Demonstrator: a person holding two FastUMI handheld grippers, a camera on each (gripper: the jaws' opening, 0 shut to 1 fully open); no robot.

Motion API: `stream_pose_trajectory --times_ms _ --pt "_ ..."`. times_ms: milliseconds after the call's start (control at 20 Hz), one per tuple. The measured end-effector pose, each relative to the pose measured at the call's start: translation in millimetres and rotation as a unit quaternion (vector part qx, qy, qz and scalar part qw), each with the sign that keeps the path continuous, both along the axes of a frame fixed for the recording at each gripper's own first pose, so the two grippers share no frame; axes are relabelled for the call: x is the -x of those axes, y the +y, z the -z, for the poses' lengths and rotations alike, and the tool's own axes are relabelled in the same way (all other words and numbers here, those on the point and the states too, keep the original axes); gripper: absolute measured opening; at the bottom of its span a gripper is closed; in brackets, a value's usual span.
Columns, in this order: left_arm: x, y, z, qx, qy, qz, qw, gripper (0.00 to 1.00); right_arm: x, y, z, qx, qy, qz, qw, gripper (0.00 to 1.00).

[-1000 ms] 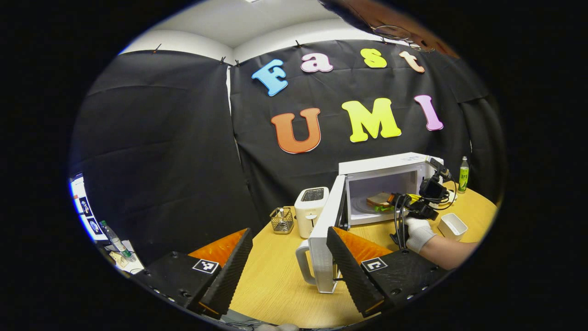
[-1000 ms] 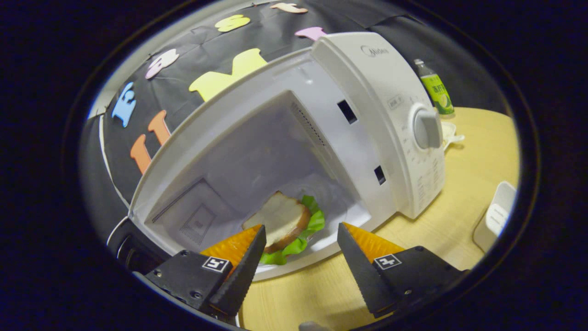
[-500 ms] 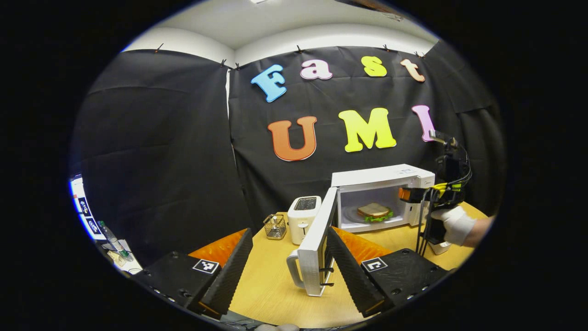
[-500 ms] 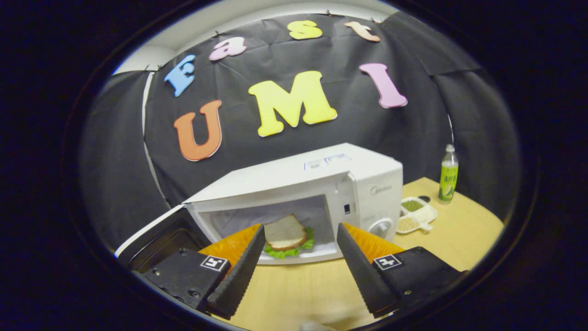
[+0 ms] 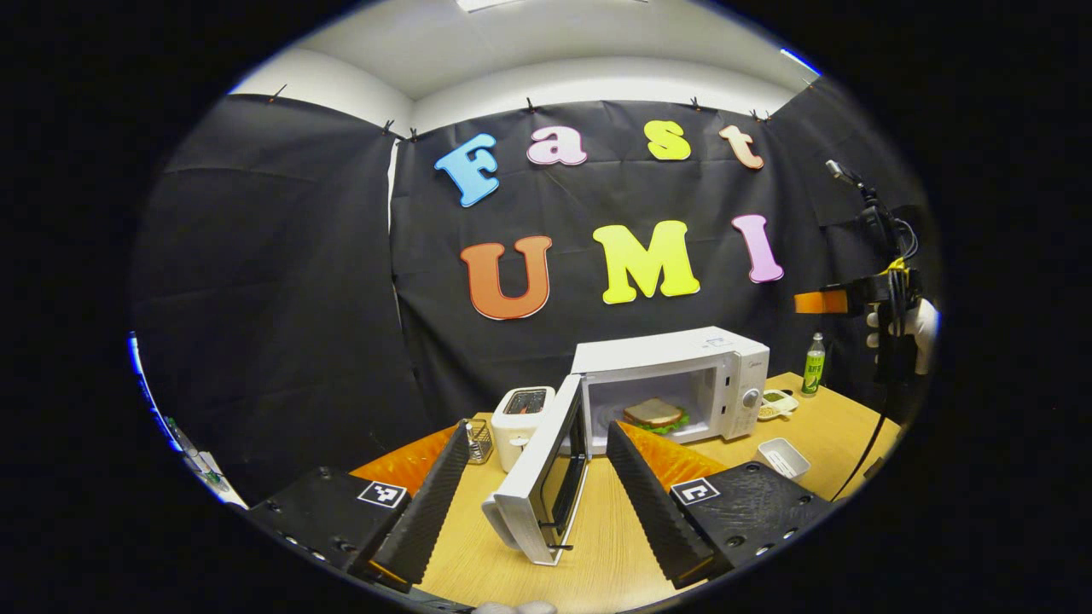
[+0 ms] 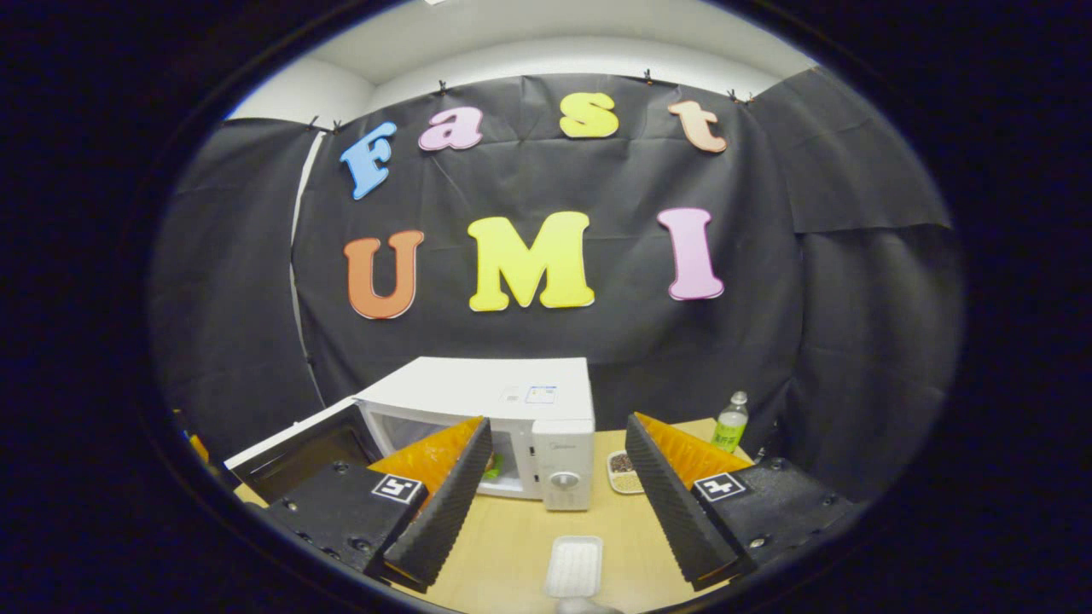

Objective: Open the microwave oven with the left hand, put the food in, and close the microwave oven.

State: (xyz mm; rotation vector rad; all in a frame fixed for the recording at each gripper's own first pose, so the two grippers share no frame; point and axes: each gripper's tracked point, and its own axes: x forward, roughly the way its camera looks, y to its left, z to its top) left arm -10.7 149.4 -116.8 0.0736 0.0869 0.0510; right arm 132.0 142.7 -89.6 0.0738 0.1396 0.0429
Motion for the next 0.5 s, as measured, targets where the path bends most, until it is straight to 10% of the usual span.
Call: stream_pose_trajectory --times_ms 350,500 --pt "-6.4 -16.6 -4.6 0.016 -0.009 0.023 1.000 0.96 60.2 -41.3 -19.3 0.024 0.007 0.005 1.000 1.00" --pt "-4.3 -15.3 5.2 0.019 0.007 0.031 0.999 0.67 69.9 -46.6 -23.8 0.019 0.013 0.008 1.000 0.92"
